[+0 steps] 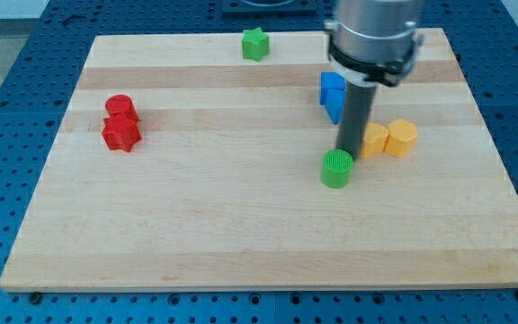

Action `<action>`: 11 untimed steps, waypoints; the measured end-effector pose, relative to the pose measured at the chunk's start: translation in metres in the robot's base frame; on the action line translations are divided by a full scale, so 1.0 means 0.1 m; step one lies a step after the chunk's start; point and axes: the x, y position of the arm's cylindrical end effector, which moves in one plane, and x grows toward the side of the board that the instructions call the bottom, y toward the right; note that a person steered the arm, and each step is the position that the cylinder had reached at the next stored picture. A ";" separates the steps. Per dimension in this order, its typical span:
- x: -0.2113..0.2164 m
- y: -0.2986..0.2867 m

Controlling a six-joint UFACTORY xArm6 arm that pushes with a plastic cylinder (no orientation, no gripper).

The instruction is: Move the green circle towards the red star

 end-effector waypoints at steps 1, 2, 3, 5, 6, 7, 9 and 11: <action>0.06 0.33; 0.17 0.14; 0.21 -0.46; 0.29 -0.75; 0.35 -0.93; 0.43 -1.08; 0.32 -1.60; 0.13 -1.75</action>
